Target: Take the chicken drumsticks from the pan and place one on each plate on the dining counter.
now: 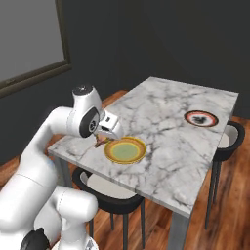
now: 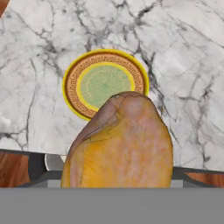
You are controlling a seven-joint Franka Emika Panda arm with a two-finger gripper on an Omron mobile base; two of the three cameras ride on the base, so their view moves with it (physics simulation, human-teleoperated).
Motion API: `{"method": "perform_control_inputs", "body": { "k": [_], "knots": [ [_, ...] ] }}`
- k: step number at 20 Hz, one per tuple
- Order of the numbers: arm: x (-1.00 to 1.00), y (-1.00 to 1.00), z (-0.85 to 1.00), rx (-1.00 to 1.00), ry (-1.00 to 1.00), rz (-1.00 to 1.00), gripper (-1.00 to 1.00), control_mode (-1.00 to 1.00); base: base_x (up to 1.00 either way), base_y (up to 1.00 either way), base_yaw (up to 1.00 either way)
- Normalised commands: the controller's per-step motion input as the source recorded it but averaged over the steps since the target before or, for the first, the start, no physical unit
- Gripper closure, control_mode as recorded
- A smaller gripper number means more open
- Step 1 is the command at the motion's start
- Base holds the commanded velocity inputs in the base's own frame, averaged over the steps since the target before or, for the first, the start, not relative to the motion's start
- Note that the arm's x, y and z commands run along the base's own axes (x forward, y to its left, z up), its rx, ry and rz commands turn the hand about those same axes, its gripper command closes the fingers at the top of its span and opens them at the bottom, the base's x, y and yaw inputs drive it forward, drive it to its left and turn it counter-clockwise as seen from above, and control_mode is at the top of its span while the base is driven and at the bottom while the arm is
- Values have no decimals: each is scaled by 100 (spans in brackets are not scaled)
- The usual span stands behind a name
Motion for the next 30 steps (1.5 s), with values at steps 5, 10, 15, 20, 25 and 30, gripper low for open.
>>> {"method": "perform_control_inputs", "body": {
  "k": [5,10,15,20,25,30],
  "knots": [
    [59,0,-46,6,0,0,100,-100,0,0,0],
    [46,0,-35,0,0,0,100,-100,0,0,0],
    [47,-7,-38,0,8,0,100,-100,0,0,0],
    [23,-16,-36,0,9,0,100,-100,0,0,0],
    [25,-22,-35,0,8,0,100,-100,0,0,0],
    [26,-1,-36,0,1,0,100,-100,0,0,0]
  ]
}}
